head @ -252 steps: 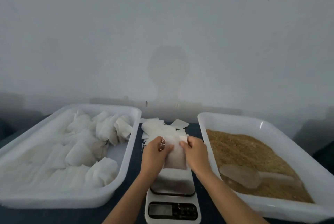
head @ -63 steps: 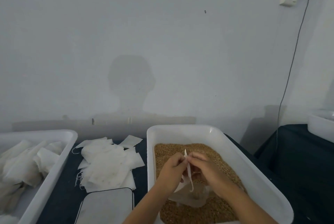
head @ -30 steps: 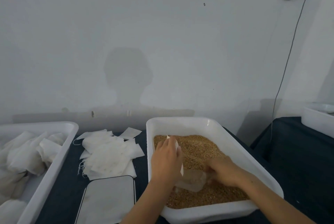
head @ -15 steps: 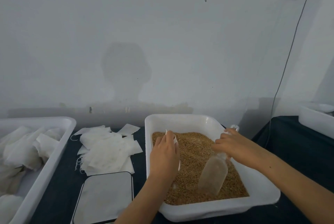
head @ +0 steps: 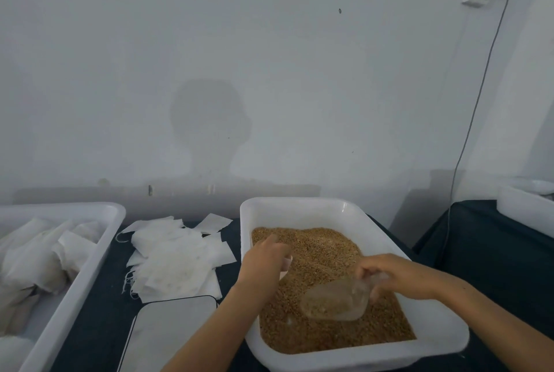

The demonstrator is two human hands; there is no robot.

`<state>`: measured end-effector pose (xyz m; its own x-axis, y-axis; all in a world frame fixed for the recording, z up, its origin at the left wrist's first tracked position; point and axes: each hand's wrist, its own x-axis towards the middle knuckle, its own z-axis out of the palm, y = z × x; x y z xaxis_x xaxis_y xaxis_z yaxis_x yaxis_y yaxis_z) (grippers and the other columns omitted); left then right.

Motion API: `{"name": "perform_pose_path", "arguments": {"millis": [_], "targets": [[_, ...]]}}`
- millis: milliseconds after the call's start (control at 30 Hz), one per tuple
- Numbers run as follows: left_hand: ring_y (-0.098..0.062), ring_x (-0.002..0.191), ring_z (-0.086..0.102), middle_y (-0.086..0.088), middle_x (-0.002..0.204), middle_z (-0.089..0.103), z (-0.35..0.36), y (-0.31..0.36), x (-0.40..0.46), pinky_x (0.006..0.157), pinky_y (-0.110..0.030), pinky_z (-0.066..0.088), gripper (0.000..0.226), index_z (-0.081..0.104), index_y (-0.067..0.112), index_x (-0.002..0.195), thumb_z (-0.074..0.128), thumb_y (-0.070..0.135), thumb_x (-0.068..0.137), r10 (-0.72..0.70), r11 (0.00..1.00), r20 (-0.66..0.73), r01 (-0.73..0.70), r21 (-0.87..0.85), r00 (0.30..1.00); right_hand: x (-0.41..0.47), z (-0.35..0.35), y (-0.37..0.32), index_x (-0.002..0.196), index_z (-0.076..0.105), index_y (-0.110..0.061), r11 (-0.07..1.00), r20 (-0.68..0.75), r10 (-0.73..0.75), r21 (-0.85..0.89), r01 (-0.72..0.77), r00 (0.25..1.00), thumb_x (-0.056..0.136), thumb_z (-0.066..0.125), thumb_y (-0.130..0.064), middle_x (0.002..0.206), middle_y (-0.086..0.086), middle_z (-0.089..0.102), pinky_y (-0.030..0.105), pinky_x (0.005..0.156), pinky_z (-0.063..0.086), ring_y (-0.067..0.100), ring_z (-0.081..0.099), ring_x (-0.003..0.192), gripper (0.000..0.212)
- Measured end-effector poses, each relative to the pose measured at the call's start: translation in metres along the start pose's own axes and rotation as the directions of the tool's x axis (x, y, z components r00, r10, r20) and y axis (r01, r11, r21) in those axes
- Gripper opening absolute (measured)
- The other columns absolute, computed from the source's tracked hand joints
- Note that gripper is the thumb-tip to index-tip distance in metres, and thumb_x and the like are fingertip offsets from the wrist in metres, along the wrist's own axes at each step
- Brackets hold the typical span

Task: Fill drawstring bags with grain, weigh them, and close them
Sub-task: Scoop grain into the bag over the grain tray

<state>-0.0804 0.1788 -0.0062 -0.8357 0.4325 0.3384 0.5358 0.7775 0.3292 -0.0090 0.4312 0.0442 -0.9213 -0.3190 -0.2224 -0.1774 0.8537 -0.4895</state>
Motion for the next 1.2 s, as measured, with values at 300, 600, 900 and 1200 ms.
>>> {"name": "perform_pose_path", "arguments": {"millis": [300, 600, 900, 1200], "targets": [[-0.008, 0.086, 0.042, 0.002, 0.099, 0.052, 0.012, -0.007, 0.005, 0.070, -0.015, 0.030, 0.013, 0.068, 0.014, 0.100, 0.059, 0.012, 0.090, 0.144, 0.989, 0.065, -0.145, 0.010, 0.987, -0.006, -0.042, -0.016, 0.084, 0.052, -0.021, 0.992, -0.143, 0.026, -0.120, -0.044, 0.989, 0.090, 0.059, -0.012, 0.084, -0.011, 0.057, 0.022, 0.073, 0.040, 0.001, 0.052, 0.082, 0.013], [-0.016, 0.102, 0.047, -0.003, 0.106, 0.056, 0.006, 0.000, 0.001, 0.076, -0.020, 0.034, 0.018, 0.068, 0.012, 0.104, 0.059, 0.020, 0.091, 0.206, 0.978, 0.087, -0.208, 0.022, 0.975, 0.012, -0.050, -0.036, 0.073, 0.037, -0.031, 0.823, -0.224, 0.119, -0.523, -0.222, 0.967, 0.098, 0.043, -0.019, 0.072, -0.012, 0.051, 0.032, 0.067, 0.037, 0.011, 0.051, 0.077, 0.028], [-0.015, 0.106, 0.047, -0.003, 0.111, 0.056, -0.003, 0.005, -0.004, 0.083, -0.022, 0.037, 0.024, 0.066, 0.012, 0.110, 0.056, 0.026, 0.092, 0.230, 0.973, 0.068, -0.230, 0.001, 0.971, 0.032, -0.056, -0.065, 0.093, 0.044, -0.028, 0.571, -0.288, -0.088, -0.799, -0.189, 0.954, 0.088, 0.044, 0.004, 0.064, -0.016, 0.042, 0.028, 0.070, 0.023, 0.010, 0.038, 0.068, 0.032], [-0.015, 0.103, 0.049, -0.004, 0.109, 0.057, -0.004, 0.004, -0.004, 0.077, -0.016, 0.031, 0.021, 0.066, 0.010, 0.105, 0.055, 0.023, 0.092, 0.195, 0.980, 0.055, -0.192, -0.048, 0.979, 0.030, -0.053, -0.076, 0.101, 0.047, -0.025, 0.396, -0.308, -0.307, -0.902, -0.173, 0.900, 0.089, 0.052, -0.002, 0.080, -0.010, 0.042, 0.031, 0.071, 0.018, 0.015, 0.036, 0.077, 0.027]]}}
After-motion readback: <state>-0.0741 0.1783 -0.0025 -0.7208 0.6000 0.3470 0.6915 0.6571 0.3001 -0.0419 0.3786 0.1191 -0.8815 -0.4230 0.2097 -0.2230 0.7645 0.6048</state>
